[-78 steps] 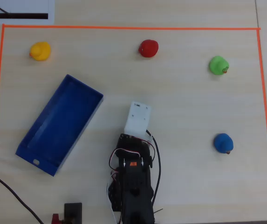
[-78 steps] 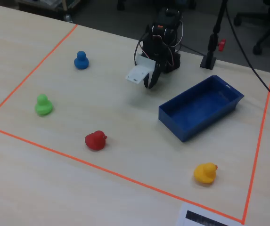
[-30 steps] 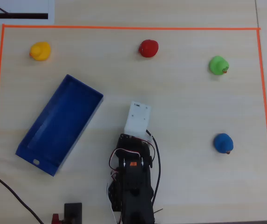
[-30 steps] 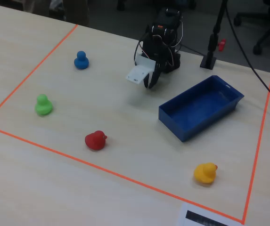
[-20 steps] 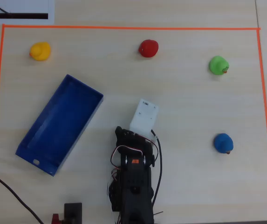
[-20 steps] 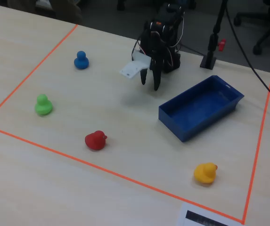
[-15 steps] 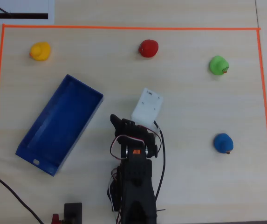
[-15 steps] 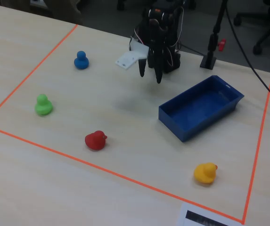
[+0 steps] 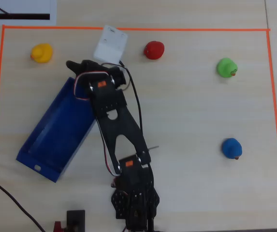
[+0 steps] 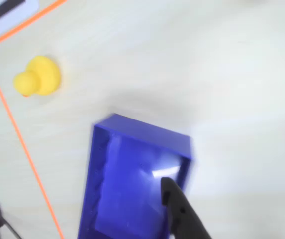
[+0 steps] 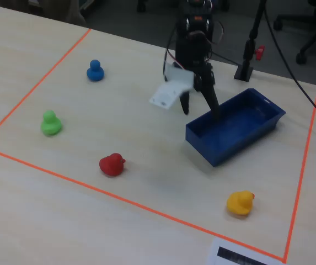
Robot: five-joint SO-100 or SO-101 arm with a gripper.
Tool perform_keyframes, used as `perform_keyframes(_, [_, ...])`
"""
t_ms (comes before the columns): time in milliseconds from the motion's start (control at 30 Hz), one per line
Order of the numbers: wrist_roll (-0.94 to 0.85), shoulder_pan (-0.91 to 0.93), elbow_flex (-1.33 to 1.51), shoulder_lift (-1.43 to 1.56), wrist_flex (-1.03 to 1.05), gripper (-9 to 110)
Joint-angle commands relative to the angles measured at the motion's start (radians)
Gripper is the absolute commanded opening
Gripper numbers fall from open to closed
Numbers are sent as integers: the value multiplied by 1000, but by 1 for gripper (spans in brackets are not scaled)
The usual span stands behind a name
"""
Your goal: Grasp yellow duck and put it into box.
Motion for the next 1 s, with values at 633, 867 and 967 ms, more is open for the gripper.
perform_keyframes(633, [-238,-249,-670,-681,-201,42])
perform_keyframes(867, [-446,-244,-503,-629,-302,41])
perform_keyframes(967, [-497,-236,-449,-614,-373,41])
